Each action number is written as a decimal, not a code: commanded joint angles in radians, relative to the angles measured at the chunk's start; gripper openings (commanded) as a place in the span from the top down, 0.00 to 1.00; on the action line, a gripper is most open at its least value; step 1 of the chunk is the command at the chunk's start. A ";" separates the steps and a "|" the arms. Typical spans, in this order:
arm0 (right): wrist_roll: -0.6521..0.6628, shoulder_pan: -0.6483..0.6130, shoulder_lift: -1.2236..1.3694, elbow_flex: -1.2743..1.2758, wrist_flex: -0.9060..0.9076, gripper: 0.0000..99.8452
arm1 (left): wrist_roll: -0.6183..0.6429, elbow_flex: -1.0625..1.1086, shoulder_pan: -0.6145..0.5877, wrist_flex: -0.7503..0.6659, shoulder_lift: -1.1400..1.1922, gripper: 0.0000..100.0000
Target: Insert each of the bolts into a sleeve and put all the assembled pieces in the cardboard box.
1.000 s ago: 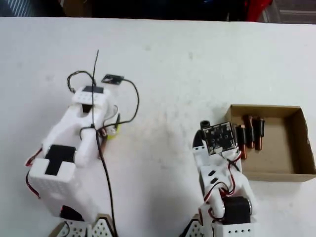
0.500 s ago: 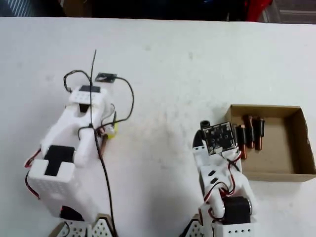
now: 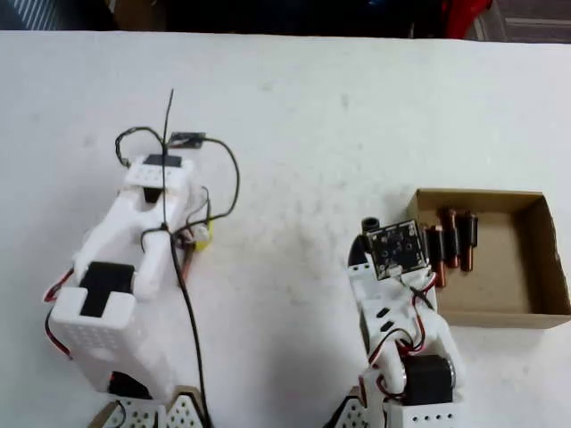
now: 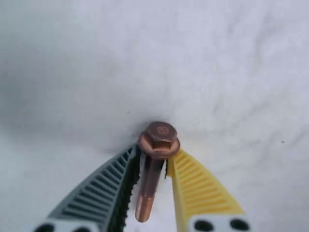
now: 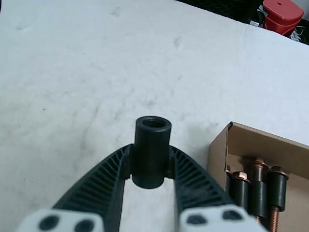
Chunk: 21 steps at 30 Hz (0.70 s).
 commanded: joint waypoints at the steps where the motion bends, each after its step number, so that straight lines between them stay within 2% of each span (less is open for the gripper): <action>1: 0.002 0.013 -0.013 -0.009 -0.027 0.98 | 0.023 -0.054 0.002 -0.074 -0.005 0.93; 5: 0.002 0.013 -0.013 -0.009 -0.027 0.98 | 0.023 -0.044 0.004 -0.112 -0.004 0.98; 13: 0.002 0.013 -0.013 -0.009 -0.027 0.98 | 0.018 -0.052 -0.002 -0.107 -0.005 0.98; 17: 0.002 0.008 -0.013 -0.009 -0.024 0.98 | 0.018 -0.044 0.033 -0.104 -0.013 0.98; 21: 0.002 0.005 -0.013 0.005 -0.022 0.98 | 0.018 -0.094 0.054 -0.012 -0.015 0.98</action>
